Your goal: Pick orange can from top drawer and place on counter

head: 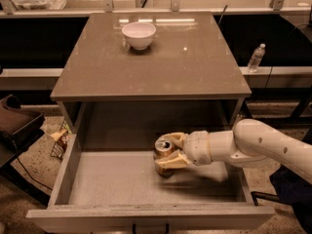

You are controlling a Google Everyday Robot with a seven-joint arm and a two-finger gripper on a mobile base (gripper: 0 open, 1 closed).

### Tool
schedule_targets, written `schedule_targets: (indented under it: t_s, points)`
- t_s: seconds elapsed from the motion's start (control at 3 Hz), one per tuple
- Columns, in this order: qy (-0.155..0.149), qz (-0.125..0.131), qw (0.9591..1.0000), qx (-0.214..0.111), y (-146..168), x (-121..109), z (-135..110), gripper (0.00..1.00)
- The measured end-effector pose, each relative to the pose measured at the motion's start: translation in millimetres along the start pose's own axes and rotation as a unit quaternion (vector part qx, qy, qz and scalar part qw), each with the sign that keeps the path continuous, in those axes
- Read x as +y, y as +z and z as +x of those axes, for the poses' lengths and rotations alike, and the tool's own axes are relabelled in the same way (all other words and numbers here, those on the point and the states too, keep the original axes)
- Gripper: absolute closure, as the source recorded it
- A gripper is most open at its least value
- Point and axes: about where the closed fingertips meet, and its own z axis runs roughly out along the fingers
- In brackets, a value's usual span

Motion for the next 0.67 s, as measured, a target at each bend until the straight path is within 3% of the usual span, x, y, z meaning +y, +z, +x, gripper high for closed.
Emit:
schedule_targets:
  t_s: [0.33, 0.67]
  points:
    - [-0.001, 0.000, 1.0000, -0.003, 0.4, 1.0, -2.5, 0.87]
    - [0.004, 0.013, 0.9998, -0.017, -21.5, -3.2, -33.9, 1.00]
